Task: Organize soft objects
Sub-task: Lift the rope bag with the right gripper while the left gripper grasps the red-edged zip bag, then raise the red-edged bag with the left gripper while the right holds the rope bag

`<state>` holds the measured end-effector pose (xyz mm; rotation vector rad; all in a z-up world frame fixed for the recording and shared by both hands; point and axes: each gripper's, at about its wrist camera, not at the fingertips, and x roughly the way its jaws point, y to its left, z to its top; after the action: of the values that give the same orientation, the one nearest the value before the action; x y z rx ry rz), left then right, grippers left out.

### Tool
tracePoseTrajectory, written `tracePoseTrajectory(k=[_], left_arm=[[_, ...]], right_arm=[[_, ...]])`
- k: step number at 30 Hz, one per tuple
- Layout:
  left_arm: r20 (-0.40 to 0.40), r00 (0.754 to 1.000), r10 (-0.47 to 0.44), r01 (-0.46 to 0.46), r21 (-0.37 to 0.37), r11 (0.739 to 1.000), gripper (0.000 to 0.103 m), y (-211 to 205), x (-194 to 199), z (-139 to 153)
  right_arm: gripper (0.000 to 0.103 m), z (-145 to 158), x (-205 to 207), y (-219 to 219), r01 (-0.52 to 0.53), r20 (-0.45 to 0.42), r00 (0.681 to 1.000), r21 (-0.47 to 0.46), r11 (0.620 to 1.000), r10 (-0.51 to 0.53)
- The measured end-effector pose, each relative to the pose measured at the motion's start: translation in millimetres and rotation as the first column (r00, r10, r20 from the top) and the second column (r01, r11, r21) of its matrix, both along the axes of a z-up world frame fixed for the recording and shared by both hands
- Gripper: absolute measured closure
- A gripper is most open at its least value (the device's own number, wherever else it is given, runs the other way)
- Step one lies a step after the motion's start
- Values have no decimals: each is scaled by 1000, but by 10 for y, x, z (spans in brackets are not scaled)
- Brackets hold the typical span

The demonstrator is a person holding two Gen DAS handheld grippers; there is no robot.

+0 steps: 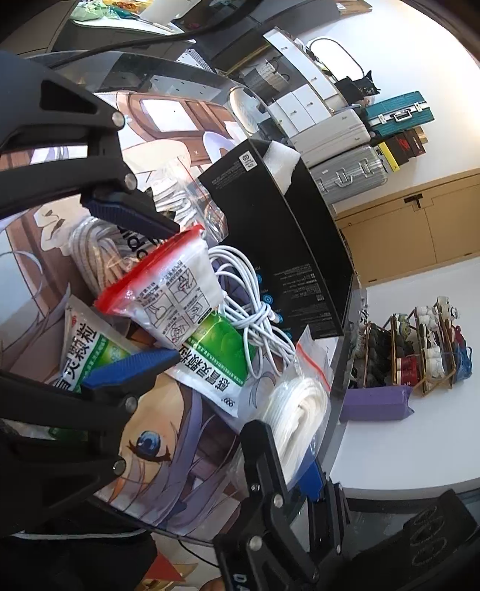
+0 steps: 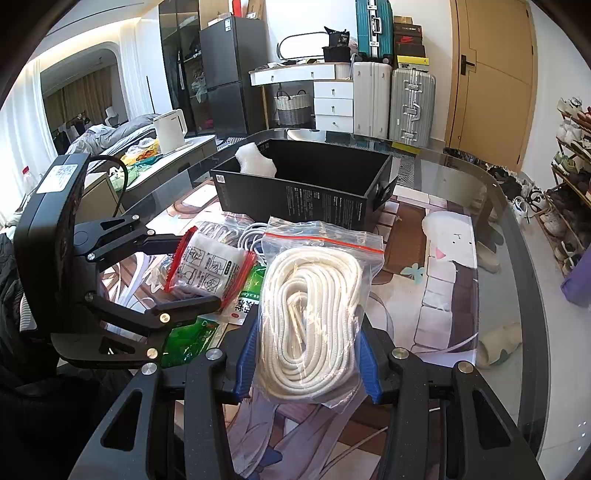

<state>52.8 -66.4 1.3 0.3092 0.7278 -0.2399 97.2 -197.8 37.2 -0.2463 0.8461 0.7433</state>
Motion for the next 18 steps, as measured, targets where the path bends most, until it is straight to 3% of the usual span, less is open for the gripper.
tracePoseTrajectory(k=[18], left_arm=[[66, 997, 46, -36, -142, 989, 43, 376, -180, 304]], right_arm=[[56, 91, -41, -8, 3, 29, 1000, 23, 1000, -3]])
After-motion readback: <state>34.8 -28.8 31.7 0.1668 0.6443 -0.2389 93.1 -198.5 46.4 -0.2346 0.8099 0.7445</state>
